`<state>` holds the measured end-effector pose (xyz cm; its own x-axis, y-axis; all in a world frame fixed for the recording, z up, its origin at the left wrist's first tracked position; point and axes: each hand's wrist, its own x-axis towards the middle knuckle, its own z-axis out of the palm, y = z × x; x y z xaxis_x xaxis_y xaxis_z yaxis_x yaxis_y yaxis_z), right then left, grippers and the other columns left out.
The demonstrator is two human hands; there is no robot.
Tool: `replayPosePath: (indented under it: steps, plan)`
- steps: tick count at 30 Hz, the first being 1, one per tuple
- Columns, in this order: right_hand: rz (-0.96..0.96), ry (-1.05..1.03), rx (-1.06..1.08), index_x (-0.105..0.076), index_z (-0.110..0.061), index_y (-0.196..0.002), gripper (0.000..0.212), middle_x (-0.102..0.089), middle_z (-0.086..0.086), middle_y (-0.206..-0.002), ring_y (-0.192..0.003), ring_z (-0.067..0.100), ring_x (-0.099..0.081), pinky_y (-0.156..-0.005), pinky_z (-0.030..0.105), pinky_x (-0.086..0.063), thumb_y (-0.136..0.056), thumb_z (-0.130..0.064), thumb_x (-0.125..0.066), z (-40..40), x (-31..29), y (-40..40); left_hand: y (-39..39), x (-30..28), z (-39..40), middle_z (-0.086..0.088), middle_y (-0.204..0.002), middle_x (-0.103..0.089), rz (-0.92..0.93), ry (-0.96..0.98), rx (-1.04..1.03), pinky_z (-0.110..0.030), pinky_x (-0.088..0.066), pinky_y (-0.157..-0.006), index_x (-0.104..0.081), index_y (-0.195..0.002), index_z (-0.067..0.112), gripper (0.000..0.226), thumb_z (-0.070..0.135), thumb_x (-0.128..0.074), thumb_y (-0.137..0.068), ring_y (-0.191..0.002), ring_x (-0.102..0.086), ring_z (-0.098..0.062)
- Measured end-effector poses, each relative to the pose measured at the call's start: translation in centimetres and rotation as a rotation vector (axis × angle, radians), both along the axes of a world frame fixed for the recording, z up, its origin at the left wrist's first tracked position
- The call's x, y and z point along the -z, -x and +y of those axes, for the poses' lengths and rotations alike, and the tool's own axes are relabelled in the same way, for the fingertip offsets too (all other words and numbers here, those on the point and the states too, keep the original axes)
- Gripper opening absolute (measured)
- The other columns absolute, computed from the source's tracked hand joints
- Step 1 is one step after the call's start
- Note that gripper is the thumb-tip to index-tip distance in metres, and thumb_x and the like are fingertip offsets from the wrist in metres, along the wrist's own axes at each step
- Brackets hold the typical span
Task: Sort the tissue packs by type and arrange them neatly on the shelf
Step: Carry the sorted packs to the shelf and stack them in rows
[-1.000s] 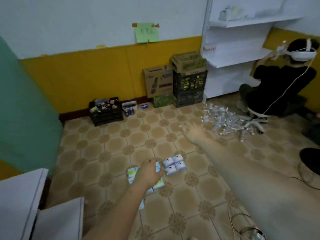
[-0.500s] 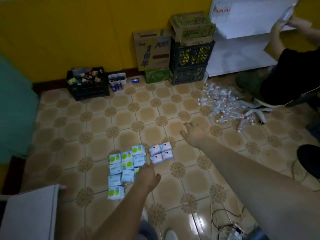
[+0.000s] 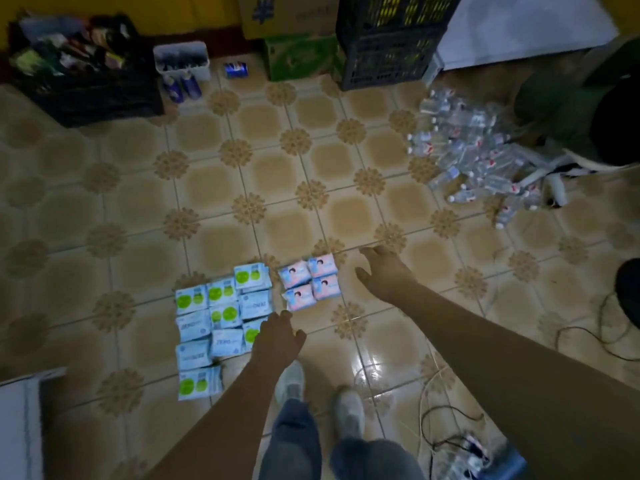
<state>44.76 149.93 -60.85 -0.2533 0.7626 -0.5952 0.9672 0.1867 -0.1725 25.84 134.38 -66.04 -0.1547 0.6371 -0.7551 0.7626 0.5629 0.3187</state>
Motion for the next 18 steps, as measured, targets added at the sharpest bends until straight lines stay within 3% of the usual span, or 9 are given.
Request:
replayPosePath:
  steps: [6,11,14,16,18]
  plan:
    - [-0.026,0.175,0.145,-0.035,-0.014,-0.148,0.059,-0.047,0.016,-0.140,-0.126,0.035,-0.048,-0.105,0.040,-0.041,-0.097,-0.041,-0.050,3.2,21.1,-2.0,-0.1,18.5,3.8,-0.016,-0.129,-0.055,-0.049,0.081,-0.229,-0.033,-0.039,-0.101,-0.046,-0.138,0.010,0.050,0.035,-0.057,-0.095,-0.126,-0.052,-0.030]
    - [0.007,0.233,0.247,-0.032,-0.008,-0.148,0.064,-0.049,0.017,-0.142,-0.130,0.033,-0.047,-0.107,0.037,-0.039,-0.097,-0.040,-0.053,4.8,40.2,-3.0,-1.2,36.2,5.2,-0.017,-0.144,-0.048,-0.068,0.114,-0.376,-0.030,-0.033,-0.106,-0.043,-0.144,0.006,0.054,0.041,-0.045,-0.103,-0.135,-0.044,-0.028]
    - [0.058,0.258,0.393,-0.029,-0.006,-0.149,0.071,-0.048,0.018,-0.143,-0.130,0.034,-0.048,-0.103,0.035,-0.039,-0.096,-0.044,-0.055,5.2,50.0,-2.4,-2.0,45.6,6.2,-0.022,-0.141,-0.050,-0.084,0.067,-0.649,-0.035,-0.038,-0.105,-0.042,-0.141,-0.002,0.071,0.048,-0.060,-0.093,-0.131,-0.048,-0.033]
    - [0.133,0.306,0.557,-0.027,-0.004,-0.149,0.078,-0.047,0.017,-0.144,-0.128,0.034,-0.049,-0.100,0.036,-0.041,-0.093,-0.048,-0.058,5.0,55.2,-1.9,-2.5,50.1,6.5,-0.013,-0.132,-0.057,-0.139,0.021,-0.827,-0.027,-0.043,-0.091,-0.048,-0.134,0.001,0.067,0.045,-0.069,-0.088,-0.120,-0.055,-0.029]
    - [0.255,0.385,0.751,-0.034,-0.002,-0.146,0.080,-0.048,0.015,-0.139,-0.123,0.032,-0.052,-0.095,0.035,-0.045,-0.089,-0.050,-0.064,4.5,58.6,-1.3,-2.8,53.1,6.7,-0.007,-0.112,-0.060,-0.227,0.009,-0.915,-0.009,-0.039,-0.065,-0.056,-0.116,0.011,0.039,0.035,-0.071,-0.090,-0.096,-0.058,-0.020]
